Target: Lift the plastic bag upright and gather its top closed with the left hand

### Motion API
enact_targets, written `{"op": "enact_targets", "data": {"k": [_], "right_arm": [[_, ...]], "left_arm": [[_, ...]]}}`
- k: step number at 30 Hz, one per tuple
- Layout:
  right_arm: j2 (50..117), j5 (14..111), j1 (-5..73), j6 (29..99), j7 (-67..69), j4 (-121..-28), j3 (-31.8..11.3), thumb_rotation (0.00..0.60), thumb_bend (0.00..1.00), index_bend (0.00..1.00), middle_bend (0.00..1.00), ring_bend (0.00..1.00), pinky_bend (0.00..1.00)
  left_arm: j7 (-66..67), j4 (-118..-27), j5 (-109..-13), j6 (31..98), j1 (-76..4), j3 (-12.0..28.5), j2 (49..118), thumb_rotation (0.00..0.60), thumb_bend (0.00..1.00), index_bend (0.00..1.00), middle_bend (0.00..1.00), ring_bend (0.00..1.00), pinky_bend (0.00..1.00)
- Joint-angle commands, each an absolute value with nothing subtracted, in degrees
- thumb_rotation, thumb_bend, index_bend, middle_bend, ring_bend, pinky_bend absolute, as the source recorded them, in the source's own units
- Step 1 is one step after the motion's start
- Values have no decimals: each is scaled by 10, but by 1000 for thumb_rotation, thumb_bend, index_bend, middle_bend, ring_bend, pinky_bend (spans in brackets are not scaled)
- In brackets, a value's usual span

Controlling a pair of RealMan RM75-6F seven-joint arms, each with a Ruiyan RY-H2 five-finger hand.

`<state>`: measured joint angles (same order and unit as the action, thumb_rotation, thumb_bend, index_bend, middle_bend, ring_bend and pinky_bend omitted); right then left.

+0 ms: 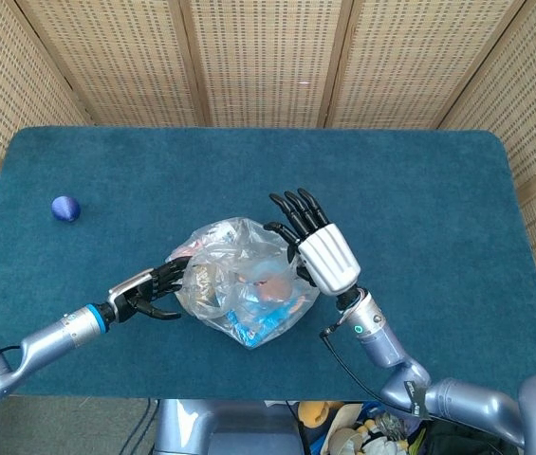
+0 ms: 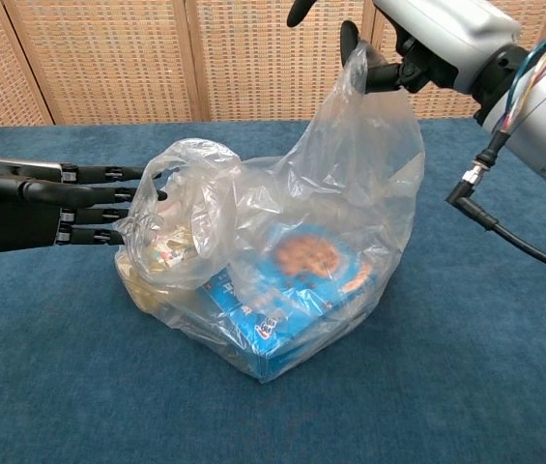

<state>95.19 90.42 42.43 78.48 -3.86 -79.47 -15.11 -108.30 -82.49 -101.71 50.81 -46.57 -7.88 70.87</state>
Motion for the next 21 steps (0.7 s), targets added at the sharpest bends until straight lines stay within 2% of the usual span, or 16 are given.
{"op": "enact_targets", "data": {"k": [1, 8, 15, 21], "right_arm": [[952, 904, 424, 786, -38, -795, -151, 600, 922, 292, 82, 0, 0], [952, 906, 423, 786, -40, -796, -148, 600, 929, 292, 83, 0, 0], [953, 908, 424, 786, -43, -796, -147, 600, 930, 292, 82, 0, 0], [952, 908, 424, 786, -46, -797, -146, 600, 931, 292, 83, 0, 0]], "left_arm": [[-1103, -828, -1025, 520, -481, -93, 713, 600, 94, 0, 0, 34, 105], [-1124, -831, -1041, 547, -492, -121, 709, 600, 93, 15, 0, 76, 116], [-1166, -825, -1055, 578, -505, -138, 708, 600, 94, 70, 87, 164, 157], [-1200, -811, -1062, 601, -515, -143, 718, 600, 93, 93, 112, 185, 181]]}}
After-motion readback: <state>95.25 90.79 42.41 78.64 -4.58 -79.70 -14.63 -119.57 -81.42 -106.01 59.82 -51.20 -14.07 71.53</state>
